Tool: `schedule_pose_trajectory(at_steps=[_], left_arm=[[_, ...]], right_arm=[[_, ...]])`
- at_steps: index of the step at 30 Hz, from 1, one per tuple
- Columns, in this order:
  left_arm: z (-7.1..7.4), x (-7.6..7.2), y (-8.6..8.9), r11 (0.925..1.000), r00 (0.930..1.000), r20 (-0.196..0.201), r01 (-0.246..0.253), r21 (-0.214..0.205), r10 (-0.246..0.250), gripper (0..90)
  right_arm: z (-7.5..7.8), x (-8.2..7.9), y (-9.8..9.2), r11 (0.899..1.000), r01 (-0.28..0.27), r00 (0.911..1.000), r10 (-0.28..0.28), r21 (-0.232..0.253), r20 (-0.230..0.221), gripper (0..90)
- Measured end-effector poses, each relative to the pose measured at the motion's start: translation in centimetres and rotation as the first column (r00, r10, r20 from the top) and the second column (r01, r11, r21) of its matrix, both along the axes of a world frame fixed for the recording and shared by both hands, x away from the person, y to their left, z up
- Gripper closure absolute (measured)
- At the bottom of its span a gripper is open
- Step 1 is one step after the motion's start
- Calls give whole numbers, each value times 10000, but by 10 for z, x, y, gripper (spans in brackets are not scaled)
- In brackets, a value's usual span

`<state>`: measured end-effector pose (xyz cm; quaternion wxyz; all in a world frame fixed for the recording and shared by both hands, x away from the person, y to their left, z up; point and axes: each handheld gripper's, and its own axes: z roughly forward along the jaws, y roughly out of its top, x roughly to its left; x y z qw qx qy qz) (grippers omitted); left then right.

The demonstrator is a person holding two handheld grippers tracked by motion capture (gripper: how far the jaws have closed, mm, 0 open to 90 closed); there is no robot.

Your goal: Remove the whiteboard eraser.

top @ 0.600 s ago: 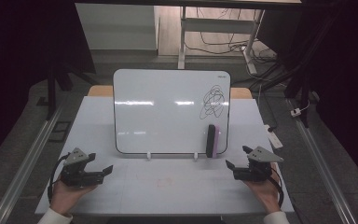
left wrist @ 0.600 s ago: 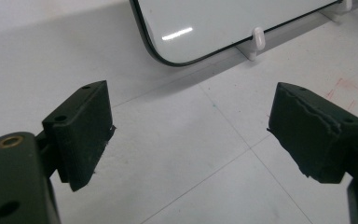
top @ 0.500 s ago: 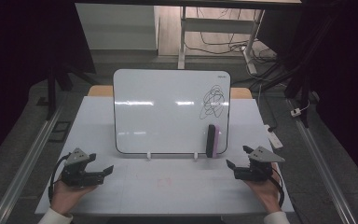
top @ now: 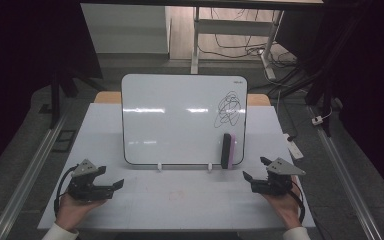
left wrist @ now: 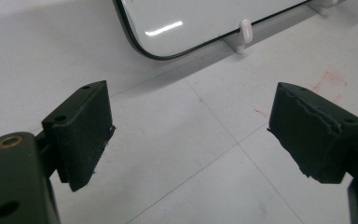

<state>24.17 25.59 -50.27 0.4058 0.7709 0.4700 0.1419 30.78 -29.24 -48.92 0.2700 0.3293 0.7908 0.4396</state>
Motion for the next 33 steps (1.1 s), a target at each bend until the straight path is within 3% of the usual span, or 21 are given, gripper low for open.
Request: schedule_pose_trajectory(at_steps=[19,28,33], left_arm=[[-2,2,-2,9998,9997,-166,194,-78,-195,143],[-4,4,-4,9996,9991,-329,258,-141,-262,143],[-3,4,-6,9995,9990,-325,300,-141,-305,143]], right_arm=[[15,-7,13,9995,206,9994,-212,241,259,215],[25,-9,37,9982,405,9992,-402,446,-60,229],[21,-2,61,9983,578,9978,-574,97,-320,234]])
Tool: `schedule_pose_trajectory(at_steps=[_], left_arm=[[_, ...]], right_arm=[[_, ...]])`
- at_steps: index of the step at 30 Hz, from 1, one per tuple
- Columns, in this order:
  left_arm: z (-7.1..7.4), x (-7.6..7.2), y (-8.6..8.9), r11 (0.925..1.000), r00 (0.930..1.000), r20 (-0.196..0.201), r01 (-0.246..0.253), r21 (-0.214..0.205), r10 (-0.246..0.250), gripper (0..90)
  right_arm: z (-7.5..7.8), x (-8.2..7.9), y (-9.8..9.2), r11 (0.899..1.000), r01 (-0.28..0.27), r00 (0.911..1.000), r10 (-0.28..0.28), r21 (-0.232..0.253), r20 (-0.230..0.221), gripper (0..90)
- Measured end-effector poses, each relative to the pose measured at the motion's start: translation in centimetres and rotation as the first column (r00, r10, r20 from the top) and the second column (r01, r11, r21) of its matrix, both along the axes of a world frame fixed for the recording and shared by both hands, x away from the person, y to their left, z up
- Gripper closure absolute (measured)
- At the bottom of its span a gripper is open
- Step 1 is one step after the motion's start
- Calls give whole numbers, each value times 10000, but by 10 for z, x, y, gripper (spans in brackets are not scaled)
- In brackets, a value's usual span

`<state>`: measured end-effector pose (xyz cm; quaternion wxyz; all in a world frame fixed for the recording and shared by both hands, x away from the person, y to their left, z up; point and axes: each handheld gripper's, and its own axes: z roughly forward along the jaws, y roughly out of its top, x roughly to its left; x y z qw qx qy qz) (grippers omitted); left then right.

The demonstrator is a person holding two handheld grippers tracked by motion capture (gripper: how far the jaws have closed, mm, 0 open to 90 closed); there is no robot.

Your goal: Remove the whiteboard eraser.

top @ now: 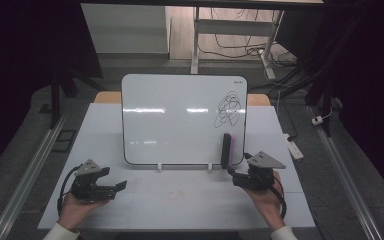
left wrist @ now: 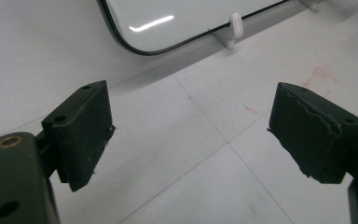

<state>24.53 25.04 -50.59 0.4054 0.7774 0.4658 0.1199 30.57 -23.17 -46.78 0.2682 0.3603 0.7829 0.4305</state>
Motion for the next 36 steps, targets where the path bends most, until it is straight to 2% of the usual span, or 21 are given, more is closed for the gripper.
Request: schedule_pose_trajectory(at_steps=[3,5,8,10,13,16,20,22,24,27,30,36], left_arm=[[0,0,0,10000,10000,-15,-3,5,3,141],[-1,1,0,10000,10000,-29,11,2,-11,141],[-1,1,0,10000,10000,-24,15,1,-15,141],[-1,0,1,10000,10000,0,26,7,-26,140],[0,0,1,10000,10000,38,56,27,-57,139],[-1,1,1,10000,10000,-2,25,13,-25,139],[-1,0,1,10000,10000,33,53,61,-53,138],[-1,0,1,10000,10000,61,40,90,-40,138],[-1,0,1,9999,10000,67,38,102,-39,138],[-2,0,1,9999,10000,33,26,100,-26,138],[-2,1,1,10000,10000,11,5,99,-5,137],[-1,0,-1,10000,10000,-4,-53,68,53,140]], right_arm=[[-3,5,15,9993,246,9997,-248,-265,-62,240],[-5,8,22,9972,557,9984,-554,-496,75,254],[-5,11,29,9962,746,9972,-743,-461,69,268],[-6,15,36,9922,1109,9938,-1103,-562,136,322],[-8,17,40,9895,1292,9915,-1281,-651,218,407],[-9,16,44,9813,1697,9851,-1663,-904,440,474],[-7,16,44,9784,1934,9810,-1920,-732,265,532],[-7,15,43,9760,2046,9787,-2025,-751,342,599],[-6,14,41,9741,2145,9764,-2118,-710,432,626],[-3,14,39,9744,2149,9762,-2122,-665,453,640],[4,8,36,9771,2019,9768,-1958,-669,870,645],[8,-3,27,9924,1179,9903,-1148,-360,783,647]])
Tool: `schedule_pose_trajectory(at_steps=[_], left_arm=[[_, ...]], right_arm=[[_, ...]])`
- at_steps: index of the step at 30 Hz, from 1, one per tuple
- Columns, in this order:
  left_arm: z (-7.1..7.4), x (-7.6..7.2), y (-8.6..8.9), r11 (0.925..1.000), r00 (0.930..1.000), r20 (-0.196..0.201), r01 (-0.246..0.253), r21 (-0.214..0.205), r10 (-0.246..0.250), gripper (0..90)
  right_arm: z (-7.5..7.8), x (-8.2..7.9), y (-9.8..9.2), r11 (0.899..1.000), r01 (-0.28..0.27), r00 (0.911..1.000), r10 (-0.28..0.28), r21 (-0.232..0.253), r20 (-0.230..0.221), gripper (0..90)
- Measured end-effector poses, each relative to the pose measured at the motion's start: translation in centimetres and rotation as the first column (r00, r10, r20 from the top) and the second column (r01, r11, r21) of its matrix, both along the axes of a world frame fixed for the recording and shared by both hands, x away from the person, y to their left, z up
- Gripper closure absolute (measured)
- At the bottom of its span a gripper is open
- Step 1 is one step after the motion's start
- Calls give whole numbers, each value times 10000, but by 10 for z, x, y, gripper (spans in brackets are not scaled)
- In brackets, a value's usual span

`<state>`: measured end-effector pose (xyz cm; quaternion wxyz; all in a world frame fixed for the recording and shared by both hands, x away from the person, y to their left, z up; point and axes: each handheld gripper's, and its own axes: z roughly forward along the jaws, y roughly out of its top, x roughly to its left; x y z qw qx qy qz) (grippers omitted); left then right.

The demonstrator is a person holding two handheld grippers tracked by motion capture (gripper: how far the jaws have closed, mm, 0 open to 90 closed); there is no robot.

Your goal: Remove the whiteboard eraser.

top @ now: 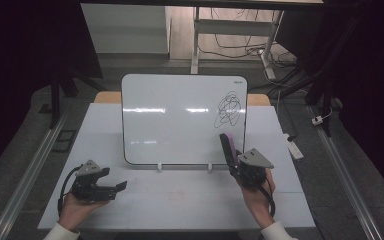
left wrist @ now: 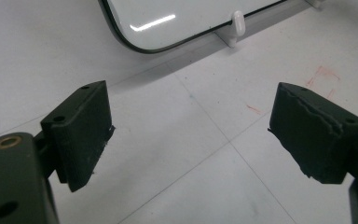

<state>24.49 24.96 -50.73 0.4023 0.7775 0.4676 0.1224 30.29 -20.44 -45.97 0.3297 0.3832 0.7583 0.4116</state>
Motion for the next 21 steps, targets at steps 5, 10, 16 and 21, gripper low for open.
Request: schedule_pose_trajectory(at_steps=[5,10,16,21], left_arm=[[0,1,-1,10000,10000,-42,-32,-81,32,143],[1,3,-4,9997,9999,-135,11,-228,-14,144],[5,6,-13,9980,9990,-289,322,-537,-337,146],[14,12,-24,9868,9930,-562,959,-1306,-1040,160]], right_arm=[[-1,-5,-6,9982,-599,9982,599,18,46,647],[-2,-9,-1,9893,-1455,9892,1457,-129,158,647],[-6,-15,13,9682,-2441,9693,2454,-539,178,647],[-9,-21,26,9486,-3042,9514,3072,-877,226,647]])
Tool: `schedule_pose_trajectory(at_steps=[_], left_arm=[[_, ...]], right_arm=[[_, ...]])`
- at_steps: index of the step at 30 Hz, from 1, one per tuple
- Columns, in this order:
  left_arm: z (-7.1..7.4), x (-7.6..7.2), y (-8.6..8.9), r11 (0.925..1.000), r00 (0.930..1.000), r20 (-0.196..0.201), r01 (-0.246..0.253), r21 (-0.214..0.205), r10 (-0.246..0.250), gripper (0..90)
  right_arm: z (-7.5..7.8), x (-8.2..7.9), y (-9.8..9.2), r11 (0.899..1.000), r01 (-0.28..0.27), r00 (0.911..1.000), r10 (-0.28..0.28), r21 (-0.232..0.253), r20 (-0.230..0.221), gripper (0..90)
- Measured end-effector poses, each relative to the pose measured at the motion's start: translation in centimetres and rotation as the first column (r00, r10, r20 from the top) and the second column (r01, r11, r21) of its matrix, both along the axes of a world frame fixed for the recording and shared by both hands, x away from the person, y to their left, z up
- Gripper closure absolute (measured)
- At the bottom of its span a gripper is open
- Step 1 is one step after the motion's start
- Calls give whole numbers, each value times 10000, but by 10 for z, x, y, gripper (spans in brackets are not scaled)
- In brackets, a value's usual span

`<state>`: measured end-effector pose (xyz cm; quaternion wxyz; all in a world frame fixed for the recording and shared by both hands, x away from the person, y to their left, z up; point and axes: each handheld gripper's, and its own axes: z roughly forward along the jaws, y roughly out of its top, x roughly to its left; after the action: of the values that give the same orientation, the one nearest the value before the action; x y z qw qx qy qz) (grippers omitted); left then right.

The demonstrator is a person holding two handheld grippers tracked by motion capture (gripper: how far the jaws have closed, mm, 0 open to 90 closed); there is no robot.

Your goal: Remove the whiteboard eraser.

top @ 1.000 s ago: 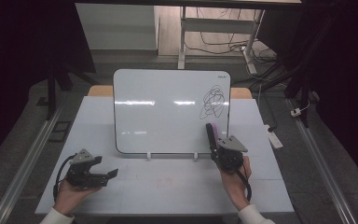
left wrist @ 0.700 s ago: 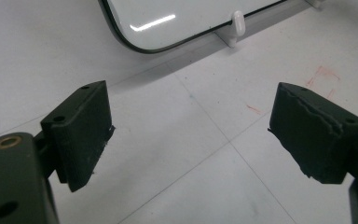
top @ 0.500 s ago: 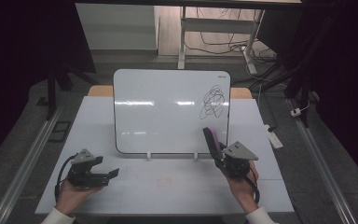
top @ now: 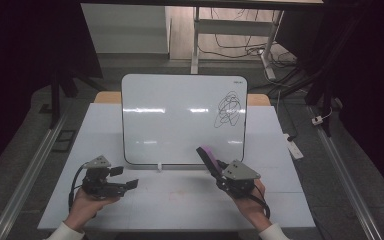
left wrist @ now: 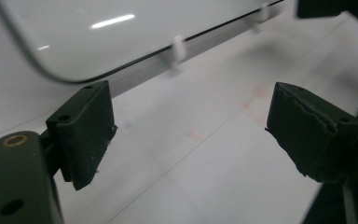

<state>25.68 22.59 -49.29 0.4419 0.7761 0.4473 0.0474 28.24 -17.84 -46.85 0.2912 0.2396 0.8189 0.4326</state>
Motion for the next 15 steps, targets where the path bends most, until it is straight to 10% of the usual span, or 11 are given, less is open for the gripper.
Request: schedule_pose_trajectory(at_steps=[15], left_arm=[[34,26,-59,9886,9891,171,1458,362,-1465,157]], right_arm=[[-12,-8,29,9923,-959,9953,969,-788,91,647]])
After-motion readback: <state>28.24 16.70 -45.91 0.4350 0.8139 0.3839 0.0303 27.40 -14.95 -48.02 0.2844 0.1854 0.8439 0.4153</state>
